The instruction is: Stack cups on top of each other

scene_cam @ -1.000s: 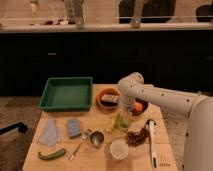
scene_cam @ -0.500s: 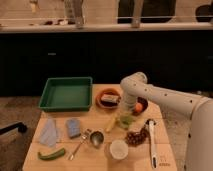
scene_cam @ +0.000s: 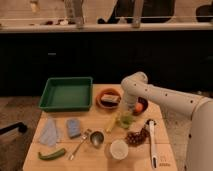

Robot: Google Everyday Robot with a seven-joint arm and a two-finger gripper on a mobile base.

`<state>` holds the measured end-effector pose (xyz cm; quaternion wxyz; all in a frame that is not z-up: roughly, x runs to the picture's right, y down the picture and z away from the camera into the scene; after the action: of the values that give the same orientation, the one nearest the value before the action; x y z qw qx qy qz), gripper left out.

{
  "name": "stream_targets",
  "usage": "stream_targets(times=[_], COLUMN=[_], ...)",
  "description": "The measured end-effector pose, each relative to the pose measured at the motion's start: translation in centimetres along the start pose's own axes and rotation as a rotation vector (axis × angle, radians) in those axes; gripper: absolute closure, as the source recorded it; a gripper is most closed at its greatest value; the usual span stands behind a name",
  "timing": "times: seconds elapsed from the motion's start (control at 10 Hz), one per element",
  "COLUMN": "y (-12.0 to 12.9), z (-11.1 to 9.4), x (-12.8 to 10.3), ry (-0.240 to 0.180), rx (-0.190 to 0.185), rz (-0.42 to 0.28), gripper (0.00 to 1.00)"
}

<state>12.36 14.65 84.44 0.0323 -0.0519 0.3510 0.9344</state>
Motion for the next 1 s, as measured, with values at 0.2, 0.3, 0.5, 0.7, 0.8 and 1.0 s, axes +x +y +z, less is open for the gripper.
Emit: stream_targets(times=[0.2, 0.3, 0.5, 0.7, 0.8, 1.0], y=[0.0, 0.0, 0.2, 0.4, 0.7, 0.8], z=[-0.6, -0.9, -1.8, -2.8, -3.5, -4.3], x=[0.5, 0.6, 1.3, 1.9, 2.6, 3.3], ry=[-0.028, -0.040, -0.067, -0.097, -0.109, -0.116], rx=[-0.015, -0.021, -0.031, -0.034, -0.031, -0.028], rz=[0.019, 0.028, 0.074, 0.143, 0.193, 0.249], gripper=[1.00, 1.00, 1.00, 1.00, 1.00, 1.00])
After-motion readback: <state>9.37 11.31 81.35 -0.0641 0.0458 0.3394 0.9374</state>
